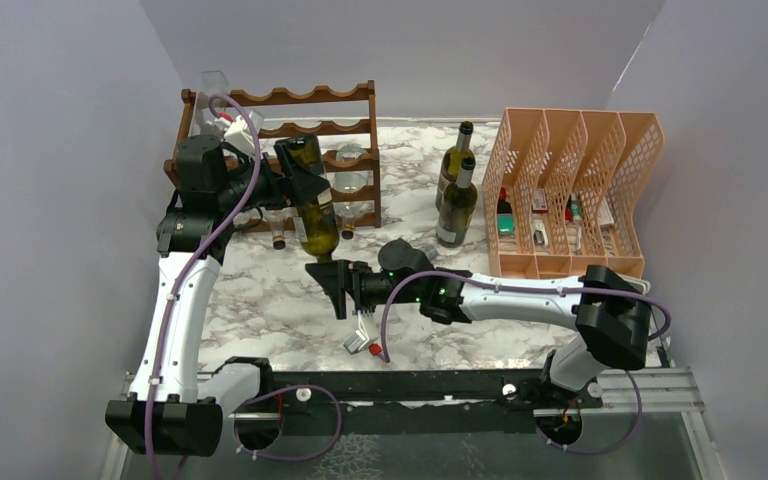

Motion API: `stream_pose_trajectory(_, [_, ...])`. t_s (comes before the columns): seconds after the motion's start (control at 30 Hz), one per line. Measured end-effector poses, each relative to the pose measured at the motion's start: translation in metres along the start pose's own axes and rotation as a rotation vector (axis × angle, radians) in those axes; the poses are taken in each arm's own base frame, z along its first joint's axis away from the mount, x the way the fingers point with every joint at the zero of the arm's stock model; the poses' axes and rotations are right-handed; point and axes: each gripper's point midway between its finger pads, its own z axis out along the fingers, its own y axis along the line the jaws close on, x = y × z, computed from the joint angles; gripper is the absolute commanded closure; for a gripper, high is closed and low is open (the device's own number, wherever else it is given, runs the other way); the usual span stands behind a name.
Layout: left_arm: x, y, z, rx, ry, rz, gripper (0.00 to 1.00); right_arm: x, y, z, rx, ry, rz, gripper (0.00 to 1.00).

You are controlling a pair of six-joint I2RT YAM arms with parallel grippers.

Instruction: Take the wine bottle off the wine rack

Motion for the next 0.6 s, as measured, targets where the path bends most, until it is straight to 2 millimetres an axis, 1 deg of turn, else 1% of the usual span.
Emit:
stream_pose_trajectory(0.1, [0.003, -0.002, 0.000, 0.015, 0.011, -0.006, 1.00, -0.004, -0.001, 0.006, 0.001, -0.012, -0.003, 0.25])
stream_pose_trajectory(0.23, [0.007, -0.003, 0.000, 0.025, 0.025, -0.012, 1.00, -0.005, -0.003, 0.011, 0.006, -0.017, -0.006, 0.36])
stream_pose_trajectory(0.43, [0.014, 0.000, 0.000, 0.021, 0.049, -0.029, 1.00, -0.001, -0.012, 0.012, 0.022, -0.008, -0.012, 0.44])
stream_pose_trajectory(0.6, [0.018, 0.001, -0.001, 0.016, 0.058, -0.035, 1.00, -0.004, -0.015, 0.014, 0.031, -0.019, -0.019, 0.59])
